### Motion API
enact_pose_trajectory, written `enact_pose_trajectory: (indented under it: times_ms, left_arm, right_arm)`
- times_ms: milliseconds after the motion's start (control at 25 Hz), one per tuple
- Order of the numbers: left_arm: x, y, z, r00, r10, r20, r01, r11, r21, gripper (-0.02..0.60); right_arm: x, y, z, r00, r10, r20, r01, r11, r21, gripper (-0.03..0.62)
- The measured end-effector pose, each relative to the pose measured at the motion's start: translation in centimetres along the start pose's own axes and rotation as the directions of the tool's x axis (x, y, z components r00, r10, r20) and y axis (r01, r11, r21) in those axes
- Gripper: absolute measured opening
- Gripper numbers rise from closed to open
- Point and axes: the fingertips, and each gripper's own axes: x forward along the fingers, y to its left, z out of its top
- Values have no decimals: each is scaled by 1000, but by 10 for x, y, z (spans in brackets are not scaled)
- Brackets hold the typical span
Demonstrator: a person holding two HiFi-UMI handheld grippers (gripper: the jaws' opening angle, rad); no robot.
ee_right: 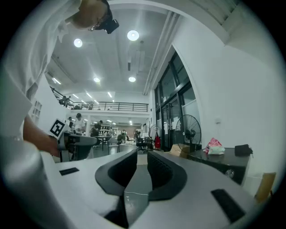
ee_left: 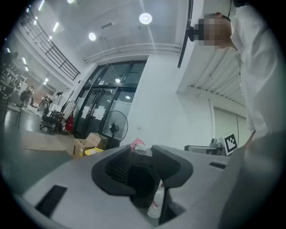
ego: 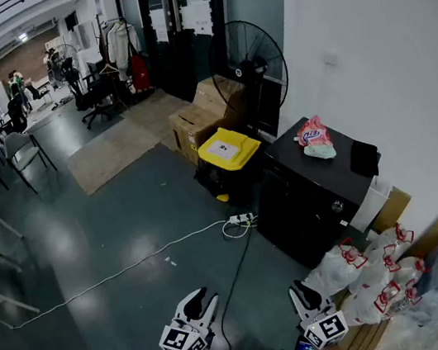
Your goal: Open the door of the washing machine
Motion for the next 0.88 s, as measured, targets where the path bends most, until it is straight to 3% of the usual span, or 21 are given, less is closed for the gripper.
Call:
enact_pose_trajectory:
  times_ms: [160,320,480,880]
  left_arm:
    - [-21,-16,-5,999,21,-25,-22,1000,-20,140]
    - [-26,-35,5,999,-8,-39,9,999,32,140]
    - [-27,-31,5,999,6,-38,-6,1000,3,140]
    - [-12,-46,-1,997,-44,-57,43,999,-17,140]
  right_arm:
    - [-16,6,-15,998,24,-64,-22,999,33,91]
    - [-14,4,-5,999,34,-38,-33,999,27,91]
    - [-14,12,3,999,37,-2,-37,998,45,91]
    - [-32,0,2,1000,14,23,-15,998,54,114]
